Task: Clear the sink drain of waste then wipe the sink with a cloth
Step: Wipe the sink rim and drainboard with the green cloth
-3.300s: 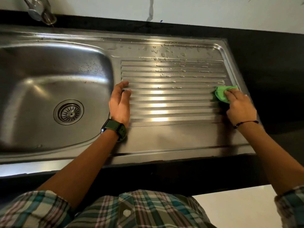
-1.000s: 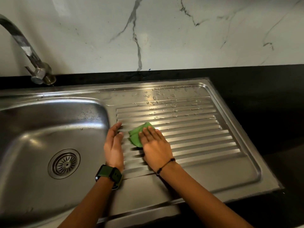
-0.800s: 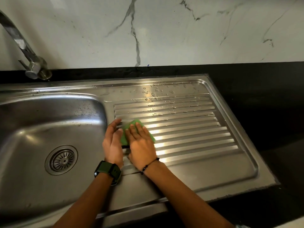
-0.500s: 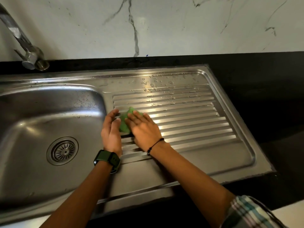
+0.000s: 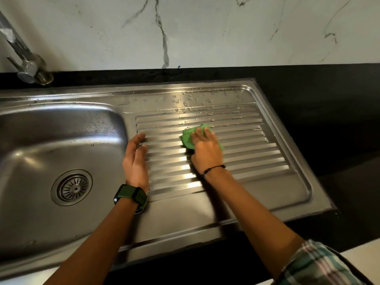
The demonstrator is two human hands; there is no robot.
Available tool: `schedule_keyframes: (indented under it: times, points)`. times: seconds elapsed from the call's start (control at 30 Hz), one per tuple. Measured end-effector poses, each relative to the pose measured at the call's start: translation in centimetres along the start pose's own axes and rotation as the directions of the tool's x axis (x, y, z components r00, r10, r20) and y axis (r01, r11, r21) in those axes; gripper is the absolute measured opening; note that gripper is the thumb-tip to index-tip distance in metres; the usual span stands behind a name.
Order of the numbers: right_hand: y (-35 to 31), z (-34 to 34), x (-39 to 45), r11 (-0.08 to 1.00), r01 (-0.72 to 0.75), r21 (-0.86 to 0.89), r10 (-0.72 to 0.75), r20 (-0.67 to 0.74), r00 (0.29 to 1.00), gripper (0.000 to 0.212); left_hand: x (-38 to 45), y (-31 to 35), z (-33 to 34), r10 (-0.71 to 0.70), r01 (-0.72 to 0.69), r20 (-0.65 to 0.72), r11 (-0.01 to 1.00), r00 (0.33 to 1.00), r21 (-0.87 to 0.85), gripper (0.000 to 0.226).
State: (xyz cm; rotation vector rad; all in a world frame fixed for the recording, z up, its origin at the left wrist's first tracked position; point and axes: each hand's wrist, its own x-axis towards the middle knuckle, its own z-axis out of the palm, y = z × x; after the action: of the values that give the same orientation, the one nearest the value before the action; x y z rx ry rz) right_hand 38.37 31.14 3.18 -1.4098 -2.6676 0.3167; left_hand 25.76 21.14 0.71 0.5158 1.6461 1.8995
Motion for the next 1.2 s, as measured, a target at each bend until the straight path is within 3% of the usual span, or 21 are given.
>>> schedule_keyframes:
  times: [0.2, 0.4, 0.57, 0.77, 0.9, 1.07, 1.2]
  points:
    - [-9.8, 3.9, -0.3, 0.957, 0.288, 0.034, -0.289, 0.056, 0.956, 0.046, 0.3, 0.2, -0.2, -0.031, 0.031, -0.004, 0.994, 1.000, -0.102, 0.043]
    - [-6.3, 2.2, 0.2, 0.906, 0.422, -0.032, -0.417, 0.106, 0.903, 0.052, 0.3, -0.1, -0.2, -0.030, 0.030, 0.006, 0.999, 1.000, -0.027, 0.045]
    - [-0.7, 0.3, -0.2, 0.941, 0.337, -0.031, -0.332, 0.098, 0.938, 0.062, 0.5, -0.5, -0.7, -0.011, 0.011, 0.008, 1.000, 1.000, 0.022, 0.044]
    - [8.8, -3.0, -0.8, 0.996, -0.039, -0.086, 0.044, 0.054, 0.998, 0.070, 0.6, -0.8, -0.9, -0.011, 0.011, 0.019, 1.000, 1.000, 0.009, 0.046]
    - [7.2, -2.5, 0.0, 0.983, -0.183, -0.024, 0.182, -0.020, 0.983, 0.058, 0.5, -0.7, -0.5, -0.006, 0.006, 0.023, 1.000, 1.000, 0.008, 0.048]
    - [2.0, -1.5, -0.3, 0.992, -0.124, 0.028, 0.125, -0.013, 0.992, 0.052, 0.4, -0.4, -0.3, -0.023, 0.023, 0.008, 0.999, 1.000, -0.041, 0.046]
    - [-4.6, 0.6, -0.2, 0.998, 0.064, 0.026, -0.065, 0.043, 0.997, 0.054, 0.4, -0.3, -0.2, -0.035, 0.034, -0.008, 0.997, 0.999, -0.072, 0.043]
